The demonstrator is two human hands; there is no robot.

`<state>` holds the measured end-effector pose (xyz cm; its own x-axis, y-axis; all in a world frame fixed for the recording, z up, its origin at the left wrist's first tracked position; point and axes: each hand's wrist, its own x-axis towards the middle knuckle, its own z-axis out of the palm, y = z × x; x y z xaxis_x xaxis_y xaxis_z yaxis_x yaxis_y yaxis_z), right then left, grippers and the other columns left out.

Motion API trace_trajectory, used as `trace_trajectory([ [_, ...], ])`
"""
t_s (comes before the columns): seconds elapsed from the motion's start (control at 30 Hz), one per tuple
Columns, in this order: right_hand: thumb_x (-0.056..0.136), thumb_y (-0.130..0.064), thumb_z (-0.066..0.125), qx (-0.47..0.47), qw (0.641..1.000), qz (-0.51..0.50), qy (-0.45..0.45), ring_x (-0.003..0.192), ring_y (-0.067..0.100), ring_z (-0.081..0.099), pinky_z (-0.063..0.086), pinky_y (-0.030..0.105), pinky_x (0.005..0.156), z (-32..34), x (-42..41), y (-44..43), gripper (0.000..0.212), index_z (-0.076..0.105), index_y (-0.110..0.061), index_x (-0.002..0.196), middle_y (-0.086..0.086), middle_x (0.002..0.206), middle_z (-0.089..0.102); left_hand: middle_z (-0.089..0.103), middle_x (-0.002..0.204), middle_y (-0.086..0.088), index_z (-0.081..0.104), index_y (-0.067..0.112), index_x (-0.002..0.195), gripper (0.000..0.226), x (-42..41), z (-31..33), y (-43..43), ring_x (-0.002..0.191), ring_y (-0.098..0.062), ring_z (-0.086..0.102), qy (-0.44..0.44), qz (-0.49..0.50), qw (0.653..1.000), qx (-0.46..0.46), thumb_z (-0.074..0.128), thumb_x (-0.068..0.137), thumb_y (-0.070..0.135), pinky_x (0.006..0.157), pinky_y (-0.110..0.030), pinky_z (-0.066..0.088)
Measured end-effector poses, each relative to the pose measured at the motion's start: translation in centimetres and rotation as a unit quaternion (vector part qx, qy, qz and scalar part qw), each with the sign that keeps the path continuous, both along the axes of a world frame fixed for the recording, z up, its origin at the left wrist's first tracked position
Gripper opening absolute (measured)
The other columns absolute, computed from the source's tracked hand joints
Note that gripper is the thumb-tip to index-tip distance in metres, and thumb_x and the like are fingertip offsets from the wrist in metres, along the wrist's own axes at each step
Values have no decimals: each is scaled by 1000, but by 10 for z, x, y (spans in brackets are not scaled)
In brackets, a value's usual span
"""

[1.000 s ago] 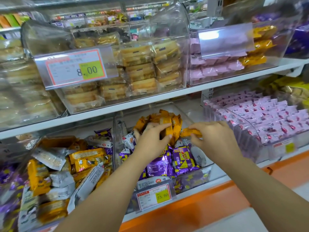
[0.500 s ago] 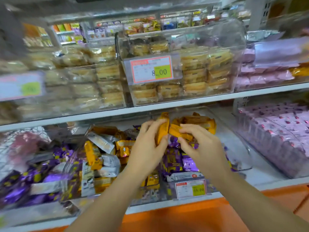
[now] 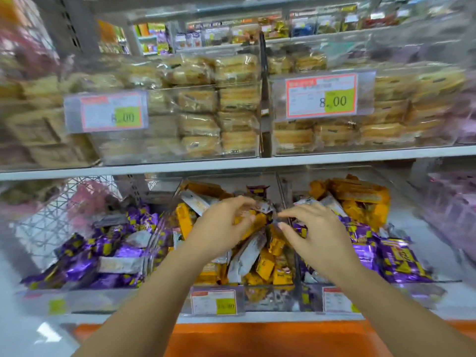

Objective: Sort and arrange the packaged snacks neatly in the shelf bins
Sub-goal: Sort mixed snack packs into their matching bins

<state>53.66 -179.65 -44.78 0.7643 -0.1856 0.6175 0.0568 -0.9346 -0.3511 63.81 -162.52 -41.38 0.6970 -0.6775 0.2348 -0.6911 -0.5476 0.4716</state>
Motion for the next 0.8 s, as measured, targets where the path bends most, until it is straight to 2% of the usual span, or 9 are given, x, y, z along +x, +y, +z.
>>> trace_trajectory([
  [0.07,86,-24,66,29,999,-2,19,98,17,60,41,26,83,-1,2,-6,14,72,-21,98,-4,98,69,60,123,5,54,25,129,33,14,4,-4,107,-7,59,14,16,1000,-23,52,96,29,89,-27,50],
  [0.13,87,-19,65,69,997,4,38,96,12,59,41,20,82,-1,6,-11,15,71,-20,101,-6,97,67,63,120,-1,55,19,128,33,33,5,-14,107,-15,59,12,35,999,-4,51,97,29,90,-31,50],
  [0.27,89,-17,62,119,991,22,54,82,-1,55,48,18,79,-1,18,-17,16,70,-21,101,-26,82,53,61,124,-4,53,21,130,34,65,0,-49,112,-23,57,14,53,997,46,49,97,27,92,-35,48],
  [0.37,89,-17,61,137,988,26,65,82,0,56,49,18,78,-1,24,-19,16,70,-22,101,-22,84,56,56,133,0,52,24,131,36,85,-10,-74,117,-21,54,13,77,996,47,50,96,19,98,-37,45],
  [0.43,89,-18,61,143,987,27,68,83,1,57,49,20,79,0,27,-21,16,70,-23,101,-14,87,61,50,138,1,48,27,133,38,97,-19,-82,122,-22,50,19,107,992,67,50,96,21,99,-38,44],
  [0.5,89,-18,61,148,986,31,71,84,-1,57,48,18,79,-1,27,-23,16,70,-23,101,-14,89,61,45,142,0,42,30,137,41,105,-28,-86,126,-24,46,28,133,986,98,49,97,26,99,-39,44],
  [0.63,89,-19,61,150,986,34,71,83,-3,57,48,16,78,-2,28,-24,15,69,-23,101,-16,89,59,51,136,-5,36,29,140,47,110,-40,-92,123,-27,49,-33,148,974,170,44,97,43,94,-41,46],
  [0.73,89,-19,62,145,986,39,68,82,-2,57,49,17,79,-3,29,-24,15,70,-22,101,-20,87,56,56,128,-8,43,25,134,44,112,-44,-97,116,-30,52,-46,169,965,194,38,97,48,86,-39,47],
  [0.8,89,-19,62,145,986,46,69,82,-2,57,49,17,78,-3,28,-25,15,70,-22,101,-20,88,56,59,122,-6,51,23,126,38,113,-42,-101,112,-28,54,-48,189,961,198,42,97,45,81,-37,46],
])
